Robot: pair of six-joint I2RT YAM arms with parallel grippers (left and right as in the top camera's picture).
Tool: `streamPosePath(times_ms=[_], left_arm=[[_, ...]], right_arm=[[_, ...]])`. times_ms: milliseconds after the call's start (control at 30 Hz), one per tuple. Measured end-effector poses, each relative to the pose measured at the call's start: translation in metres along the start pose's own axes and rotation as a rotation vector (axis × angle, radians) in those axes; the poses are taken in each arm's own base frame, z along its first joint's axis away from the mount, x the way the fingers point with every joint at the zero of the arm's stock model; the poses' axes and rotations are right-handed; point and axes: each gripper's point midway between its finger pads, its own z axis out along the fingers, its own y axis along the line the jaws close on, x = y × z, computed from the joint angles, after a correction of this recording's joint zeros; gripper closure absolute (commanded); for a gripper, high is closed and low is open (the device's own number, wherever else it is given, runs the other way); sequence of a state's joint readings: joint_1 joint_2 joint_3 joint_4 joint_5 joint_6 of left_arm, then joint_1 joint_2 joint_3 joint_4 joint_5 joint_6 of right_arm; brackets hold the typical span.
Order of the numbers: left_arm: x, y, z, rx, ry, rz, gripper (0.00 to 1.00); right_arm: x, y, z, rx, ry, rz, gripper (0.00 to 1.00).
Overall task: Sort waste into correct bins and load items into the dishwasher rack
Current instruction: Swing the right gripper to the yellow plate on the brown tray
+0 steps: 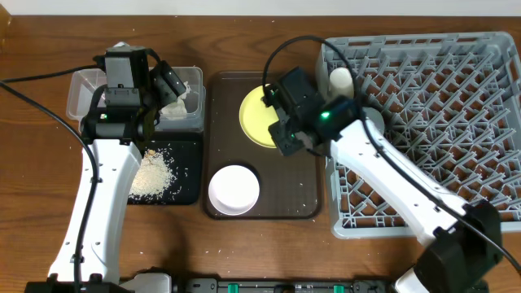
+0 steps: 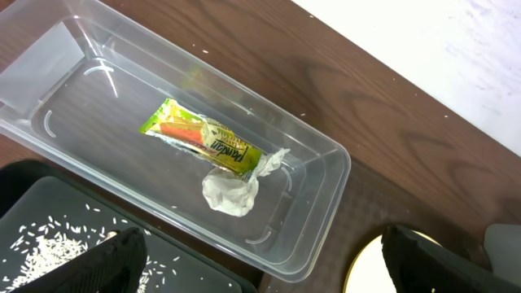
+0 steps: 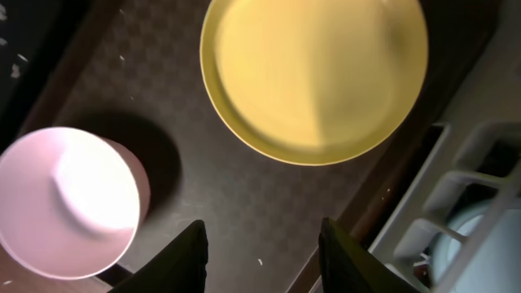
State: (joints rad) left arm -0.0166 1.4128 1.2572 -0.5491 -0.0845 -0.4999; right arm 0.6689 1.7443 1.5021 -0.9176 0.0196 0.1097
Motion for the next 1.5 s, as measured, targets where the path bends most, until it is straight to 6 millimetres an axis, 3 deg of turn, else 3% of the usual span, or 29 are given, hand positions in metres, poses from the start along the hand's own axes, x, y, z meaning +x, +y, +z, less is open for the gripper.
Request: streamPosePath(times_ms=[767, 1500], left_arm=[[0.000, 0.000, 0.000, 0.000, 0.000, 0.000, 0.05], [0.000, 0.000, 0.000, 0.000, 0.000, 0.000, 0.05]], right_arm=[[0.016, 0.008, 0.039, 0.002, 0.092, -0.020, 0.57], [0.003, 0.010, 0.040, -0.004, 0.040, -0.017, 0.53]])
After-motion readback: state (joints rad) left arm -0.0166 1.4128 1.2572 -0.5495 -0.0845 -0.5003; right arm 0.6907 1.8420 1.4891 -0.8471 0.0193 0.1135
